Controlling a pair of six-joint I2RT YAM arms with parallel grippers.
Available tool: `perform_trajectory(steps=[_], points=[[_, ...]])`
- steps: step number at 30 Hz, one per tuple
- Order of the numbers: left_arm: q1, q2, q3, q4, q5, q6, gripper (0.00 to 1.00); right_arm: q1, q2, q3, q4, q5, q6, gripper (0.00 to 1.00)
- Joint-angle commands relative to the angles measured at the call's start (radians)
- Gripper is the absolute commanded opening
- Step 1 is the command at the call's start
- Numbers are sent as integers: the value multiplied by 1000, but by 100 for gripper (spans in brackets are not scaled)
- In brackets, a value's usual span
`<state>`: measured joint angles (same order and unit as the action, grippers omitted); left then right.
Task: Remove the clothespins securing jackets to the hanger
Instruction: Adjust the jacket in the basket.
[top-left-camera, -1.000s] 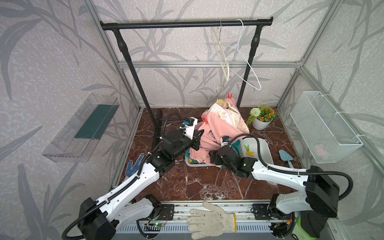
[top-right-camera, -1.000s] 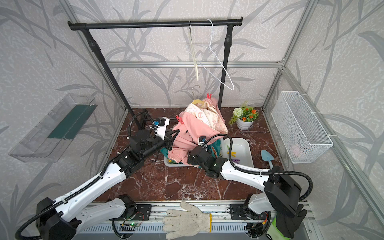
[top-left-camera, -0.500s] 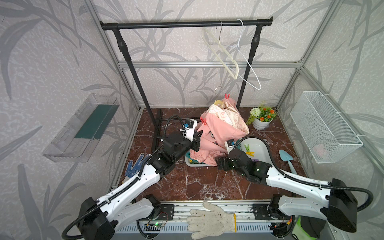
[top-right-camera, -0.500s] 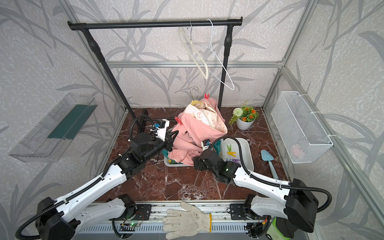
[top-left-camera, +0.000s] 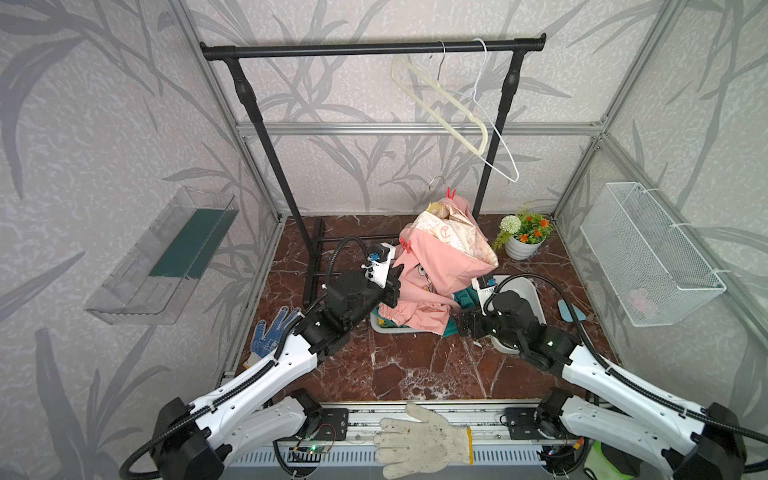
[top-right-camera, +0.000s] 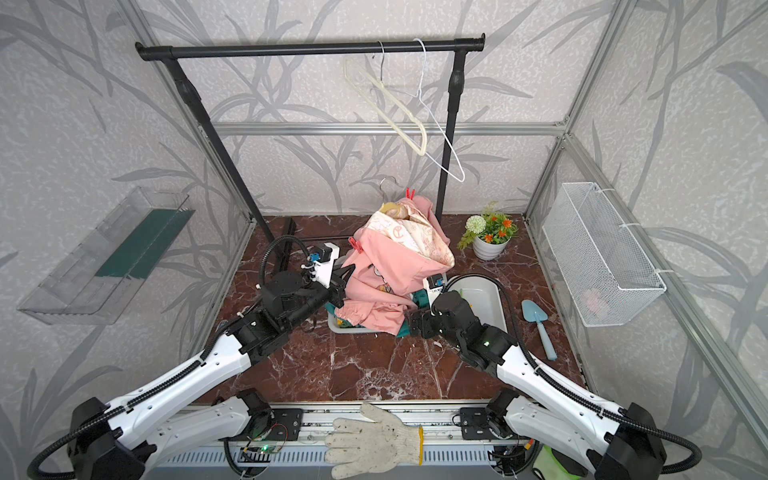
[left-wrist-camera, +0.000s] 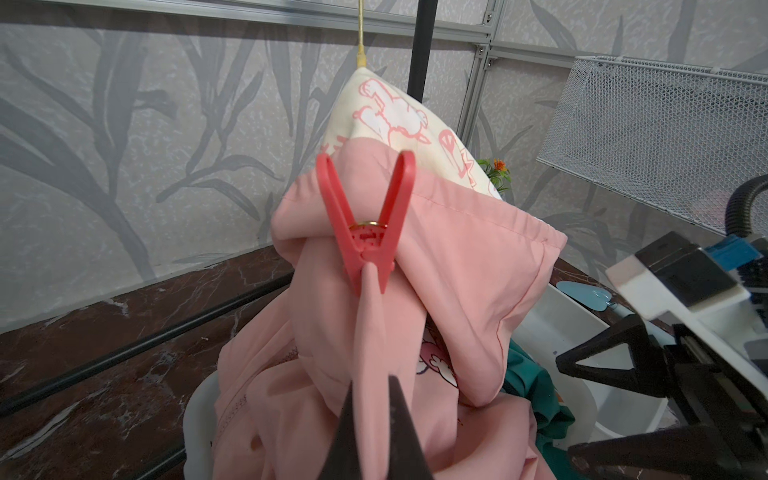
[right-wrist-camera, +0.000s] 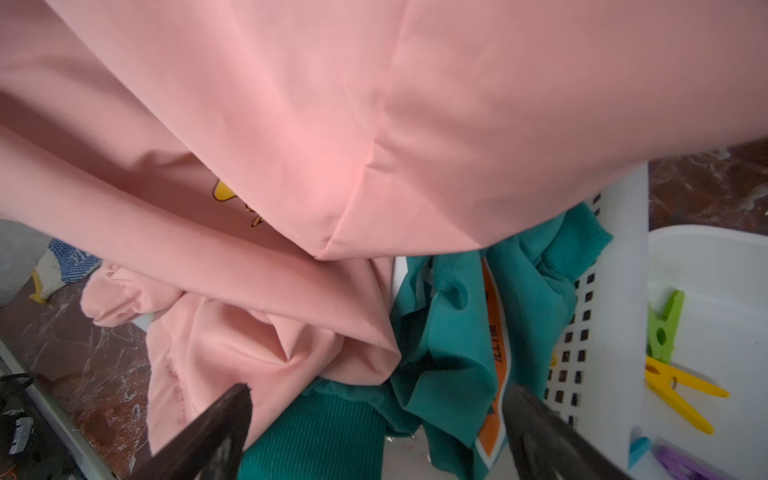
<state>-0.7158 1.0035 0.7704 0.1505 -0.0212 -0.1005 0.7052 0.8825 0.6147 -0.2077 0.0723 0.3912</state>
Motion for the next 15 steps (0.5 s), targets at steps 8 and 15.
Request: perform_trajectory(steps=[8,15], points=[[-41,-38,-35,47,-57,84,0,-250,-159,-38,-11,-231,45,94],[-69,-57,-58,43,-63,130,0,-456,-128,46,-28,-426,122,91]])
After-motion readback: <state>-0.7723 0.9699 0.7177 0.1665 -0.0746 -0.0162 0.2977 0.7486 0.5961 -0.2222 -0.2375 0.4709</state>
